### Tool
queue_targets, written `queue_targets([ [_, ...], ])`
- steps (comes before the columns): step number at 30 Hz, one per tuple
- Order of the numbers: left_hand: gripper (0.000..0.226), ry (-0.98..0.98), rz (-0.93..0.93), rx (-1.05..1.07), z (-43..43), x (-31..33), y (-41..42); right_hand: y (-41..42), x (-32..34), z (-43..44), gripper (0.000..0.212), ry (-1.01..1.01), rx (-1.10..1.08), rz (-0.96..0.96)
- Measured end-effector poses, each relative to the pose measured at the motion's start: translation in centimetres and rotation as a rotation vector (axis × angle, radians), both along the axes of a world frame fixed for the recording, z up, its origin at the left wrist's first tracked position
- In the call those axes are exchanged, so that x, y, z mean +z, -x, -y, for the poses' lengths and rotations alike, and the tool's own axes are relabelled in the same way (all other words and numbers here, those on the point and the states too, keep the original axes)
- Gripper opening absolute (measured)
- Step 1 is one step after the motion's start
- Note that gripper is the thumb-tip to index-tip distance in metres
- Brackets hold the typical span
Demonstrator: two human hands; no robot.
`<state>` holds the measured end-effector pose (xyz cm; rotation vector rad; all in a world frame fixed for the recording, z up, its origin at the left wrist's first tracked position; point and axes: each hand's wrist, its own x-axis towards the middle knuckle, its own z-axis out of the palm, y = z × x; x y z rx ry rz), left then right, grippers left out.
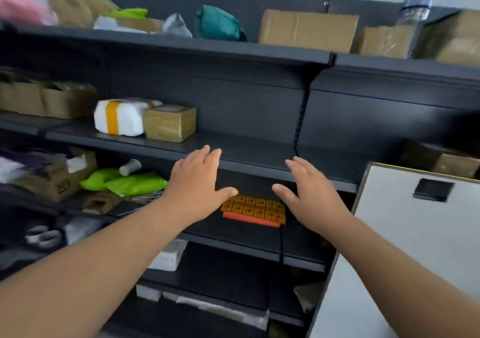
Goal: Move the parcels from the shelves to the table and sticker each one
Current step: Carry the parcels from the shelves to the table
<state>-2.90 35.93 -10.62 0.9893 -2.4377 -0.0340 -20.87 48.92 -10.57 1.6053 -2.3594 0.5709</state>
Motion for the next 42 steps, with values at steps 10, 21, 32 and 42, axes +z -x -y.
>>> queue_targets([
  [10, 0.092, 0.02, -0.046, 0.241, 10.2, 1.6, -9.3, -6.1, 2.0, 14.7, 0.069, 0.039, 0.227, 0.085],
  [21, 0.093, -0.012, -0.081, 0.285, 27.2, 2.3, -6.7, -3.5, 2.5, 34.5, 0.072, 0.059, 0.301, 0.144],
  [32, 0.096, -0.169, -0.179, 0.163, 41.1, 0.5, -3.2, -3.5, 0.7, 47.5, 0.078, 0.032, 0.157, 0.213],
  [42, 0.072, -0.244, -0.247, -0.142, 46.7, 0.3, -1.1, -2.3, 0.3, 49.3, 0.037, 0.08, -0.171, 0.336],
])
